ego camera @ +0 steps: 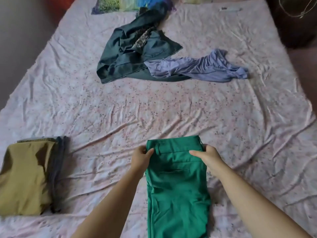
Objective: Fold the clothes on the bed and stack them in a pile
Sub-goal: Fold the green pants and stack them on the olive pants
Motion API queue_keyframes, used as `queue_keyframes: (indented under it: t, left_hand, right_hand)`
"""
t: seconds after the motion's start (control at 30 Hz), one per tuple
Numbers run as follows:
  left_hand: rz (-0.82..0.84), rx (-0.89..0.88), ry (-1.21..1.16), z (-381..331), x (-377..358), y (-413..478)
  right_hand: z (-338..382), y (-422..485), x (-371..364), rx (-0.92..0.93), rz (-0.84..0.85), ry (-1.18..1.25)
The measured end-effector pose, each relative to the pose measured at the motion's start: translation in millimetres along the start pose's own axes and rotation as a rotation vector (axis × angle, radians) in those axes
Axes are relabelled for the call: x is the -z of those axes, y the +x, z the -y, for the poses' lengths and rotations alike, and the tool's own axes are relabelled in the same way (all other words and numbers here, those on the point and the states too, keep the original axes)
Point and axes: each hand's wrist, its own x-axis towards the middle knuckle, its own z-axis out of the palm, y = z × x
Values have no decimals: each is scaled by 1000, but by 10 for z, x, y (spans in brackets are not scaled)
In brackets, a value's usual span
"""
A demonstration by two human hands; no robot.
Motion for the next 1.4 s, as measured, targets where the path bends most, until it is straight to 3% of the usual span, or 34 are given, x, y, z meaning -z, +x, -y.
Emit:
queue_keyframes:
  t: [0.2,0.37,0.6,0.7,0.8,0.93,1.13,1.3,1.4]
  left_hand:
    - [26,3,22,620,-326,1132]
    - [25,-21,238,1024,-512,1649]
    - [-107,-354,-100,323,-644,2099]
    - [-98,-343,-201,-68,-723,2697]
    - [-14,-253,-106,-81,-758,3085]
    - [9,-230,-224,239,-729,2950]
    - [-41,-258,-200,859,-583,2316]
    - [-155,-249,-125,1011,-637,1917]
    - [-169,-257,37,986,-659,1937]
  right_hand:
    - [-378,1136,-237,55,-51,-22]
    - [-702,1665,-274,48,-24,-84]
    - [-423,2277,-263,257,-187,102]
    - [16,2705,-225,378,-233,164]
    - [130,3000,-238,354,-192,121]
    - [-279,2971,-178,287,-207,58]
    - [-809,2495,-9,242,-166,-37]
    - [-1237,1988,43,219,-125,-31]
    - [-1322,1835,39,246,-119,-53]
